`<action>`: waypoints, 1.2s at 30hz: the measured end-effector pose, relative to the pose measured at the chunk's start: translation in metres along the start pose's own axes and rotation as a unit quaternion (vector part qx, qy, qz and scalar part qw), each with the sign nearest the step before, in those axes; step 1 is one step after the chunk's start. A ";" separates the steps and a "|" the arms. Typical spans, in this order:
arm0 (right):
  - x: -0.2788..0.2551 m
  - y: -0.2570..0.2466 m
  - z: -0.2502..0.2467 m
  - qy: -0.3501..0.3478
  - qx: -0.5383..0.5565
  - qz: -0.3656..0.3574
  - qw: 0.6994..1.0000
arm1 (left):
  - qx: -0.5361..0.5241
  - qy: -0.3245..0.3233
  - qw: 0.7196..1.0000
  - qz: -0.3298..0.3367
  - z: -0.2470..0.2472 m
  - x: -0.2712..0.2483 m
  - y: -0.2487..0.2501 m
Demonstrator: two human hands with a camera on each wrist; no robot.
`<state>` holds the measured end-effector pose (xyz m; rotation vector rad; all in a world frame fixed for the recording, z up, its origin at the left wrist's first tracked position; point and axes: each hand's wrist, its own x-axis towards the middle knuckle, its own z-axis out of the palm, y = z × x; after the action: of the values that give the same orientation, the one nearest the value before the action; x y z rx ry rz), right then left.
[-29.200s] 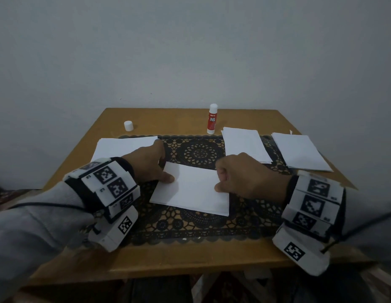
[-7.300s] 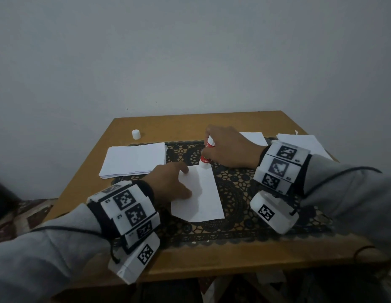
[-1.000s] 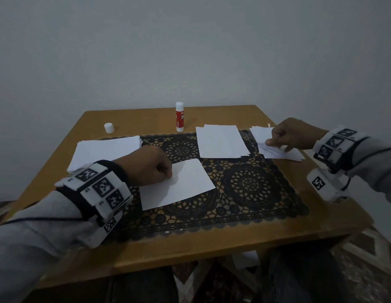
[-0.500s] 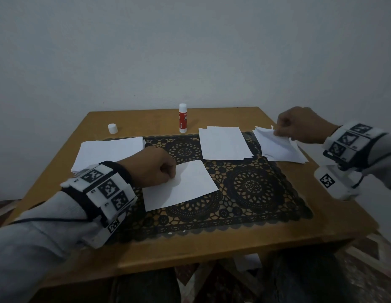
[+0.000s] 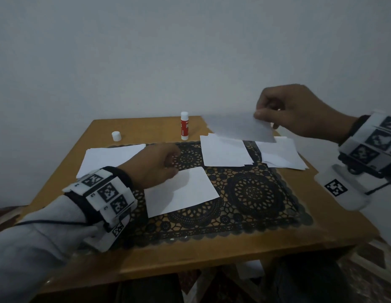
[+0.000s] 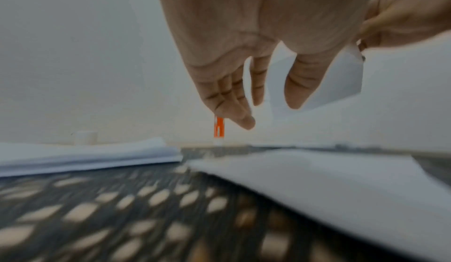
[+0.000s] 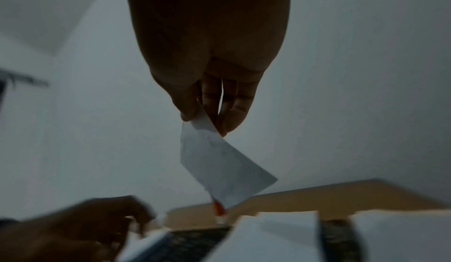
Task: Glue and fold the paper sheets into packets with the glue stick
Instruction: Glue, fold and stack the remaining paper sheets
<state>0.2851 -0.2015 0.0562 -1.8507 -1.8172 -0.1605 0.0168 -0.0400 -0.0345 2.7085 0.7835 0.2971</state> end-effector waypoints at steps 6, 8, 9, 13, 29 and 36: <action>0.010 -0.033 0.016 -0.049 0.226 0.045 0.972 | -0.259 0.029 0.962 -0.075 -0.023 -0.009 0.006; 0.012 -0.033 0.030 -0.078 0.259 0.085 0.959 | -0.283 0.033 0.956 -0.074 -0.024 -0.013 0.006; 0.012 -0.032 0.038 -0.090 0.261 0.102 0.956 | -0.294 0.031 0.952 -0.083 -0.023 -0.016 0.005; 0.009 -0.031 0.069 -0.167 0.337 0.206 0.904 | -0.329 0.028 0.936 -0.125 -0.019 -0.027 0.000; -0.001 -0.032 0.125 -0.293 0.261 0.246 0.886 | -0.203 -0.079 0.937 -0.274 -0.014 -0.042 -0.017; -0.002 -0.030 0.129 -0.289 0.214 0.210 0.909 | -0.177 -0.100 0.935 -0.290 -0.011 -0.040 -0.019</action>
<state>0.2205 -0.1468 -0.0452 -2.0165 -1.5551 0.9602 -0.0286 -0.0441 -0.0347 2.0214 1.2740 0.0167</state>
